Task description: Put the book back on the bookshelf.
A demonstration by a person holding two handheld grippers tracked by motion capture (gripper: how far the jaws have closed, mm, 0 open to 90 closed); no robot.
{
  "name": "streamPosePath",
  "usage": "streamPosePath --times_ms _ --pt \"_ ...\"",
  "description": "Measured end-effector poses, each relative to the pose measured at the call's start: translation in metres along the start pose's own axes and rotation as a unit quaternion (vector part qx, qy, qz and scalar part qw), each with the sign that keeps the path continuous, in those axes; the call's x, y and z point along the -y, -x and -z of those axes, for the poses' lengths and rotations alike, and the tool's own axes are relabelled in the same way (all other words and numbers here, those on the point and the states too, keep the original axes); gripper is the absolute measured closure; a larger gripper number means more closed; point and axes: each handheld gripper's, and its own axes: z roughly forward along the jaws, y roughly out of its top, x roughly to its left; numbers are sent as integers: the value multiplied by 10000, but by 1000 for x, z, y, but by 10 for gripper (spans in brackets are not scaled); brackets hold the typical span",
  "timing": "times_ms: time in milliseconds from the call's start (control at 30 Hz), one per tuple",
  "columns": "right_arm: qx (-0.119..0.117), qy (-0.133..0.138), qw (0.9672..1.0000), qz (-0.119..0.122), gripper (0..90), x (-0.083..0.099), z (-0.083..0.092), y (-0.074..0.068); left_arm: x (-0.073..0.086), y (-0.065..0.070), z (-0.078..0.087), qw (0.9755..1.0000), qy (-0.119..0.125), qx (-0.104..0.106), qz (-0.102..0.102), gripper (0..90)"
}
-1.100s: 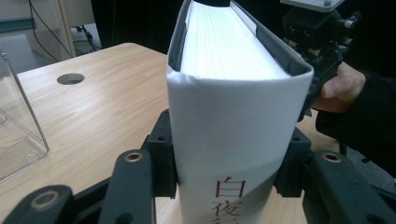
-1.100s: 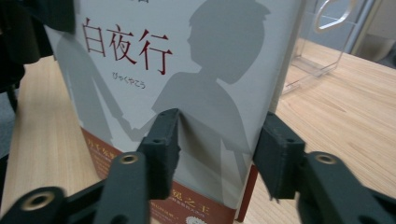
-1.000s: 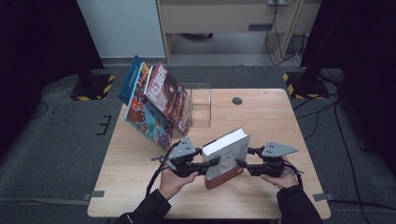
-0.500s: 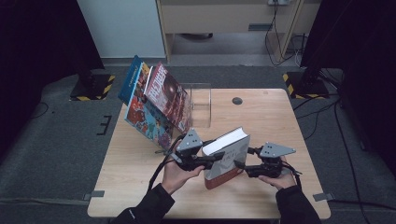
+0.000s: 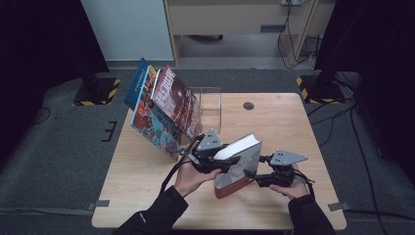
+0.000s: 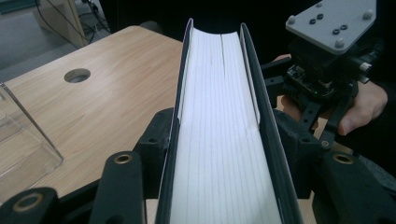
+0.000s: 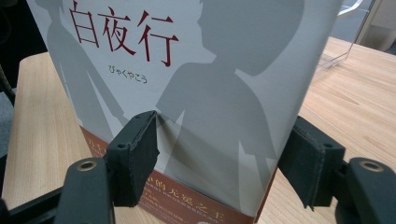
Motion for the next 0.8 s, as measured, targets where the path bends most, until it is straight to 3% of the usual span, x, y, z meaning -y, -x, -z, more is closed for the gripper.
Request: streamPosePath --times_ms 433,567,800 --pt "11 0 10000 -23 312 0 0 -1 -7 1 -6 9992 -407 -20 26 459" --pt "10 0 10000 -30 312 0 0 -1 -11 3 -9 9983 -577 -93 -69 454" --pt "20 -8 10000 -35 315 -1 0 -1 -15 1 -12 9973 -730 -51 10 460"
